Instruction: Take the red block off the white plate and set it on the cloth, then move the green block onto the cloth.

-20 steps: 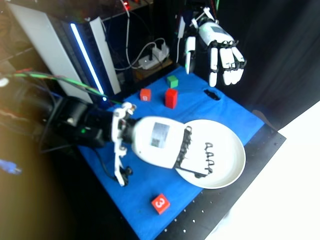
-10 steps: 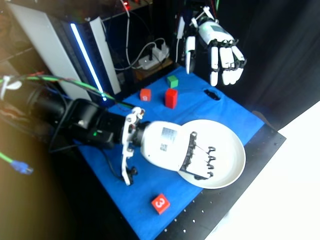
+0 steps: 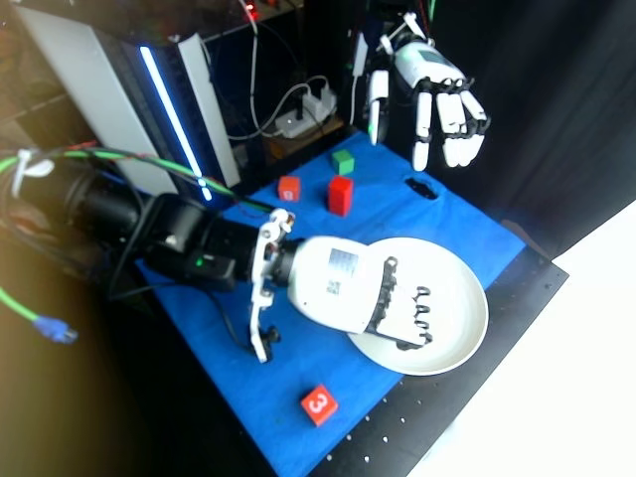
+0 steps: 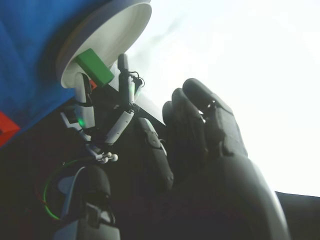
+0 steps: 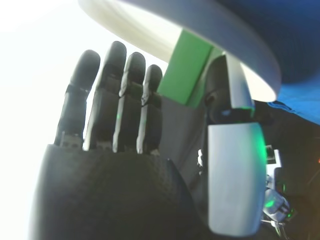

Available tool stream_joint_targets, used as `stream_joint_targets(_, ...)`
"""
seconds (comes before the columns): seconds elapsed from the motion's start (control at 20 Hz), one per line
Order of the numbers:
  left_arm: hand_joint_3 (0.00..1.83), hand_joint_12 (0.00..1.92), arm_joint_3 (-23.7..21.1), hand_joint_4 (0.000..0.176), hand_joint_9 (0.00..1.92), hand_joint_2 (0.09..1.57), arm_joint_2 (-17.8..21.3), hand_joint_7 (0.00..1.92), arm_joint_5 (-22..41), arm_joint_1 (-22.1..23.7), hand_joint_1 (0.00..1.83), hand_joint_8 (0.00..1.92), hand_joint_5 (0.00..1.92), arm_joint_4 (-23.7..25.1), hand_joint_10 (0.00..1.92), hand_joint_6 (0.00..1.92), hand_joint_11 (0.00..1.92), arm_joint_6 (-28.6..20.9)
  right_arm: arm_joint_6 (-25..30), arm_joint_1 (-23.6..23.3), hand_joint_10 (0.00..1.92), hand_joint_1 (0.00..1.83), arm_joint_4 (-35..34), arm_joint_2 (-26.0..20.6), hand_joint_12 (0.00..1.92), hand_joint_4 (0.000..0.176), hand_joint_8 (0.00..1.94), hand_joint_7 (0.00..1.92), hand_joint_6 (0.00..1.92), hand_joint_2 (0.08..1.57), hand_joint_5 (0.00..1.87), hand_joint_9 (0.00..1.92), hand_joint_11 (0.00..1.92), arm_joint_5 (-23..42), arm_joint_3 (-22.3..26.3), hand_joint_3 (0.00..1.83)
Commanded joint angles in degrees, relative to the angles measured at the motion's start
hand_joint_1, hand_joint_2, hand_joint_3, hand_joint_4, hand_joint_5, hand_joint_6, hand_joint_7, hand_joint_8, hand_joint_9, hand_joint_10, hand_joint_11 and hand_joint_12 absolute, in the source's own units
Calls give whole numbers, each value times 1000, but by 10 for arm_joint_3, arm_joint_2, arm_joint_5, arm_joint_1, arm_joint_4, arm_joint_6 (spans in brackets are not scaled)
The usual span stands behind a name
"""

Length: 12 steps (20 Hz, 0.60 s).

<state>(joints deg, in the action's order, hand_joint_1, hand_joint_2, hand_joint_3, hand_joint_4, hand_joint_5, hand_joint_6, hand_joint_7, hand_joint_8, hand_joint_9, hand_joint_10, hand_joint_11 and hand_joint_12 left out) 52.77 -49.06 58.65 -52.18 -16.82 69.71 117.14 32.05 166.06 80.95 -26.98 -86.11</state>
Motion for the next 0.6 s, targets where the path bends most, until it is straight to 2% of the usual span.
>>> stream_joint_targets(0.0, 0, 1008, -2, 115, 368, 1193, 4, 378, 76, 6, 381, 0, 615, 7, 5, 10, 0, 1, 1, -9, 413, 1298, 4, 2, 1503, 0, 34, 865, 14, 1017, 842, 749, 176, -61, -4, 7)
stream_joint_targets(0.05, 0, 1008, -2, 115, 368, 1193, 4, 378, 76, 6, 381, 0, 615, 6, 5, 10, 0, 1, 1, -9, 413, 1298, 4, 3, 1503, 0, 34, 865, 14, 1017, 842, 749, 176, -60, -5, 7)
stream_joint_targets(0.1, 0, 982, -2, 117, 367, 1195, 4, 376, 77, 6, 387, 0, 610, 6, 4, 6, 0, 1, 1, -9, 389, 1326, 4, 5, 1517, 0, 33, 906, 9, 1031, 853, 737, 51, -59, -6, 4)
stream_joint_targets(0.15, 0, 959, -2, 128, 367, 1192, 4, 385, 78, 6, 396, 3, 608, 5, 3, 4, 0, 1, 1, -9, 434, 1368, 4, 6, 1599, 0, 914, 1015, 6, 1078, 899, 823, 114, -59, -6, 0)
stream_joint_targets(0.25, 0, 949, -2, 123, 367, 1192, 4, 390, 78, 6, 427, 4, 611, 5, 3, 5, 0, 1, 1, -9, 440, 1367, 4, 10, 1603, 0, 975, 1001, 2, 1087, 882, 800, 49, -58, -8, 1)
stream_joint_targets(0.3, 1, 956, -2, 126, 372, 1196, 4, 393, 79, 6, 424, 4, 610, 5, 4, 4, 0, 1, 1, -9, 541, 1369, 4, 12, 1633, 0, 971, 1008, 2, 1085, 889, 793, 139, -58, -9, 0)
stream_joint_targets(0.35, 3, 970, -2, 138, 370, 1201, 4, 383, 79, 6, 386, 1, 593, 4, 3, 2, 0, 1, 1, -9, 599, 1270, 4, 12, 1690, 0, 1016, 1038, 821, 1100, 865, 774, 71, -58, -9, 42)
stream_joint_targets(0.4, 0, 995, -2, 145, 375, 1195, 4, 386, 80, 6, 367, 2, 593, 3, 4, 2, 0, 1, 1, -9, 699, 1218, 4, 12, 1658, 0, 1142, 860, 1086, 1154, 942, 589, 2, -57, -9, 0)
stream_joint_targets(0.45, 0, 1012, -3, 144, 378, 1192, 4, 391, 80, 6, 361, 3, 596, 2, 4, 3, 0, 1, 1, -9, 870, 1221, 4, 12, 1761, 0, 1185, 818, 1060, 1155, 979, 568, 26, -57, -8, 0)
stream_joint_targets(0.5, 1, 1014, -3, 151, 369, 1195, 4, 384, 80, 5, 364, 0, 594, 1, 0, 2, 0, 1, 1, -9, 909, 1227, 4, 12, 1655, 0, 1133, 837, 1091, 1151, 981, 642, 224, -57, -8, 0)
stream_joint_targets(0.55, 1, 1007, -3, 151, 368, 1196, 4, 385, 80, 5, 379, 1, 596, 0, 0, 3, 0, 1, 1, -10, 818, 1226, 5, 11, 1547, 0, 1072, 878, 1107, 1144, 971, 722, 324, -58, -8, 0)
